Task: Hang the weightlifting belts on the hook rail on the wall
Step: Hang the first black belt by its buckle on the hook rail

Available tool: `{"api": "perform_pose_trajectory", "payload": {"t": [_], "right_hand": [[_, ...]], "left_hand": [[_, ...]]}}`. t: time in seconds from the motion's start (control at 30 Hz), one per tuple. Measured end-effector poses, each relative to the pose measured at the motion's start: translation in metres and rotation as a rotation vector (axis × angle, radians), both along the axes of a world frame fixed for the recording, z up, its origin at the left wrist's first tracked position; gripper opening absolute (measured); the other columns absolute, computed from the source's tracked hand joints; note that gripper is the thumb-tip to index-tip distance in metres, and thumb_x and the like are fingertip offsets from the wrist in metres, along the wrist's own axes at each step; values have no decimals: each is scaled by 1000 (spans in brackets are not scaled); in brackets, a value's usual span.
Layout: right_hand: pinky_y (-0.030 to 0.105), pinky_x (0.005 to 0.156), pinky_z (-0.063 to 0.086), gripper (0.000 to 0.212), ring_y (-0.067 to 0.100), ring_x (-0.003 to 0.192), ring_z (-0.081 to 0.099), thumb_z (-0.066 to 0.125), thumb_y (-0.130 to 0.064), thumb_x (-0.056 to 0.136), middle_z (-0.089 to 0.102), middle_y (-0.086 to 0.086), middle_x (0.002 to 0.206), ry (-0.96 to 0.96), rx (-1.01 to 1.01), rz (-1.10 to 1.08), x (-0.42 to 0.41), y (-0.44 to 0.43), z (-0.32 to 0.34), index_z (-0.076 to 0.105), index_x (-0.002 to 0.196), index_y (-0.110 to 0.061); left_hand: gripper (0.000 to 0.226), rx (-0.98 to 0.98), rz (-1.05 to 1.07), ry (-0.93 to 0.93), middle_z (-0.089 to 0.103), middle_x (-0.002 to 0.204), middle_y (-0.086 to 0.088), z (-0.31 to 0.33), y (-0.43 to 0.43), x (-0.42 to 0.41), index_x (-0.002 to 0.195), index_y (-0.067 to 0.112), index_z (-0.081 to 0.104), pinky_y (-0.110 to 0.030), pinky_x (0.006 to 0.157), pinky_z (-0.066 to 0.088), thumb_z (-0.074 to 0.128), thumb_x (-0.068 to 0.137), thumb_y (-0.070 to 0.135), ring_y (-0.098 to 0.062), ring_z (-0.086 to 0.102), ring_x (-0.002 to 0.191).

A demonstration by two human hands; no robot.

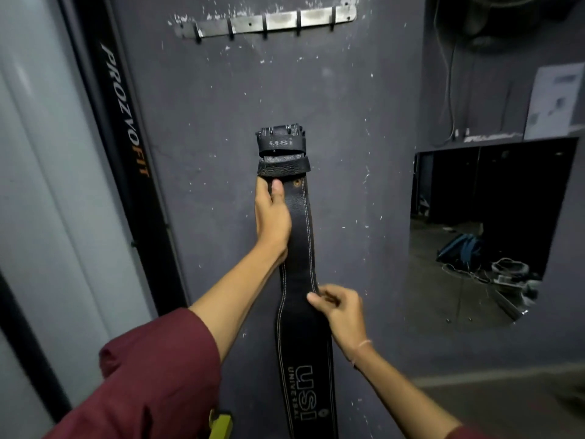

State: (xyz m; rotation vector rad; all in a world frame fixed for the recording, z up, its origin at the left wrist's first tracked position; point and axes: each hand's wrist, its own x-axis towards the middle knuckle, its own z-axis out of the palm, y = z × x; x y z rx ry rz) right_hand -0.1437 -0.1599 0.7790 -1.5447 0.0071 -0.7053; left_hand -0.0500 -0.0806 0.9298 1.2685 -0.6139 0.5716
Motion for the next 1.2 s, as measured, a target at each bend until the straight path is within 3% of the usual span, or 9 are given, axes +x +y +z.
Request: {"api": "perform_pose_trajectory", "payload": {"t": [0.17,0.3,0.37,0.57,0.67,0.73,0.83,0.97,1.2], "right_hand": [[23,55,29,46,6,58,31,79,-6,78,33,-15,54,-153,-123,38,14,-13,84,43,55,-22],[28,78,52,12,9,76,56,75,2,79,66,-4,76,-156,-88,90,20,-17,91,66,86,-2],[40,93,54,17,16,92,65,70,4,83,74,11,98,-104,-24,121,13,-11,57,68,100,2],[40,84,54,8,13,84,64,65,3,88,74,6,88,-185,40,1,18,-13,76,68,92,-2],[27,80,52,9,5,78,59,67,0,87,70,-5,81,-266,30,-23,15,-14,110,66,85,-9],[21,72,49,19,2,72,58,64,4,89,68,-12,73,-311,-9,-33,13,-16,138,66,79,-13],[36,72,51,10,13,74,59,65,-6,86,69,1,76,-278,-4,-48,21,-20,165,69,78,-10],[48,72,54,13,24,69,59,67,-22,82,68,7,76,-199,-163,-105,23,-25,155,65,81,-10],[34,96,53,23,17,111,68,58,-2,96,74,0,114,-91,-42,103,-12,-24,34,66,114,-14]], "left_hand": [[15,32,-49,-2,58,95,15,18,-3,2,111,19,51,-17,84,41,37,107,15,8,53,83],[16,-6,-75,-6,58,92,9,46,-8,-2,102,21,53,-26,84,42,38,107,18,-5,51,85],[14,-6,-74,18,57,92,7,58,-8,-1,100,21,51,-29,85,41,39,107,19,-7,50,86],[30,258,-71,0,59,112,-4,55,2,-26,114,11,47,-32,95,41,38,106,39,-13,53,104],[29,437,-44,-56,60,98,-12,22,10,-41,110,5,42,-36,86,41,36,107,33,-19,54,90],[33,408,-24,-71,59,84,-3,-9,12,-45,112,1,46,-45,88,43,36,108,32,-25,56,88],[26,256,-8,-67,61,86,-14,-34,8,-47,99,8,50,-51,78,49,39,107,30,-15,54,74],[26,133,124,-52,58,75,-1,-32,1,-38,92,8,55,-46,72,49,42,105,26,-11,50,71],[33,142,251,-78,37,65,7,-20,-3,-28,82,4,47,-36,62,34,39,102,29,-10,31,61]]}}
